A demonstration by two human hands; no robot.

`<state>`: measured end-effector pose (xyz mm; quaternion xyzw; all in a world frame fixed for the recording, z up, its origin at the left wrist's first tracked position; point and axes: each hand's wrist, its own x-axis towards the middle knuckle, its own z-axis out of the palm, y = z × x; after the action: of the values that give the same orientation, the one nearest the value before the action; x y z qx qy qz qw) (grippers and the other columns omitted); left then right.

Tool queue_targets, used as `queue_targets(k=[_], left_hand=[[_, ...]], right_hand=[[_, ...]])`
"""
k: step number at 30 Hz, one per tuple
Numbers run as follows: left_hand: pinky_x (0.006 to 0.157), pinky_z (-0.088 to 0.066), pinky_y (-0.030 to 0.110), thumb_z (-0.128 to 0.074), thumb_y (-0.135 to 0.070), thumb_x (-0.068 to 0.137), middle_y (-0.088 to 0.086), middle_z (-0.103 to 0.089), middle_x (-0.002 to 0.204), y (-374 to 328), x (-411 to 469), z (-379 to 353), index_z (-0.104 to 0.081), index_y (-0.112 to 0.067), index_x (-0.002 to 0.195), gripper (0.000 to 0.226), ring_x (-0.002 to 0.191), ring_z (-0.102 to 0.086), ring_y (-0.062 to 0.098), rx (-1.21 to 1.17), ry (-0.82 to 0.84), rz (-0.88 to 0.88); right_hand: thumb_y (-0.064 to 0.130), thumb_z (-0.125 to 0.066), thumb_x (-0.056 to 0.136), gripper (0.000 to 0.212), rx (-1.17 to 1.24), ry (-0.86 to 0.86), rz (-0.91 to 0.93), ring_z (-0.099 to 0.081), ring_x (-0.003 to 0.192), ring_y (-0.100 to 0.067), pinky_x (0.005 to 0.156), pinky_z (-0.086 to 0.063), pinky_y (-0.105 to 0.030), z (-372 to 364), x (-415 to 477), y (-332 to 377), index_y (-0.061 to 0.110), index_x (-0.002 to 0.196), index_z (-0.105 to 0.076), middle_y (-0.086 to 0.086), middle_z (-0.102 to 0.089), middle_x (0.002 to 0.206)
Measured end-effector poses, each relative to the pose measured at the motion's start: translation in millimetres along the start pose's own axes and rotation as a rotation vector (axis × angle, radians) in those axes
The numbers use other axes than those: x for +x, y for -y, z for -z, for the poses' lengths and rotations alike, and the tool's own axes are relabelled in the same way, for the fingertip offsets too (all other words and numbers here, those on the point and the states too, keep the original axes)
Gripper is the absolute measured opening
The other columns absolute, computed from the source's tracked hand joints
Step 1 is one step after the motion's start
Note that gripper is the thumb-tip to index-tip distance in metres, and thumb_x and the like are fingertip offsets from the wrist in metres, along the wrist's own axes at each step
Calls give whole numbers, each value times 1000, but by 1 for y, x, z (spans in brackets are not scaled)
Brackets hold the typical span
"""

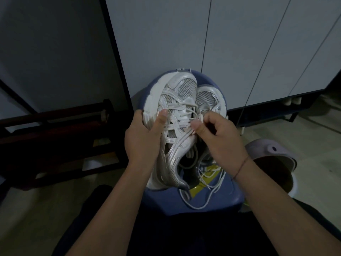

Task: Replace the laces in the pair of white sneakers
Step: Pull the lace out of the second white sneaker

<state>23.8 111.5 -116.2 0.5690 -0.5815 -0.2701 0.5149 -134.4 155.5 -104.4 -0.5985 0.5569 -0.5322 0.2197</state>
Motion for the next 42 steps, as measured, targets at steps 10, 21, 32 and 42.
queue_targets(k=[10, 21, 32, 42], left_hand=[[58, -40, 2, -64, -56, 84, -15, -65, 78, 2, 3, 0, -59, -24, 86, 32, 67, -58, -14, -108, -25, 35], [58, -41, 7, -60, -61, 84, -16, -63, 77, 4, 1, 1, -59, -23, 89, 38, 65, -57, -13, -42, -20, 24], [56, -38, 2, -62, -59, 84, -15, -63, 77, 1, 2, 0, -59, -21, 89, 38, 64, -56, -17, -73, -28, 36], [66, -44, 17, -62, -60, 83, -14, -65, 82, 4, 4, -1, -61, -19, 92, 42, 73, -59, -6, -76, -43, 50]], right_hand=[[46, -59, 81, 35, 632, -41, -461, -36, 48, -7, 52, -31, -22, 12, 5, 0, 15, 65, -62, 3, -43, 56], [16, -66, 83, 13, 325, -8, -93, -58, 61, 0, 63, -48, -15, 9, 1, 6, 14, 70, -67, 10, -66, 62], [23, -60, 80, 19, 796, -93, -362, -48, 49, -6, 51, -41, -15, 17, 9, 7, 13, 65, -64, 3, -58, 54], [28, -68, 68, 25, 766, -65, -436, -50, 54, -6, 54, -44, -15, 14, 8, 2, 8, 83, -67, 3, -61, 58]])
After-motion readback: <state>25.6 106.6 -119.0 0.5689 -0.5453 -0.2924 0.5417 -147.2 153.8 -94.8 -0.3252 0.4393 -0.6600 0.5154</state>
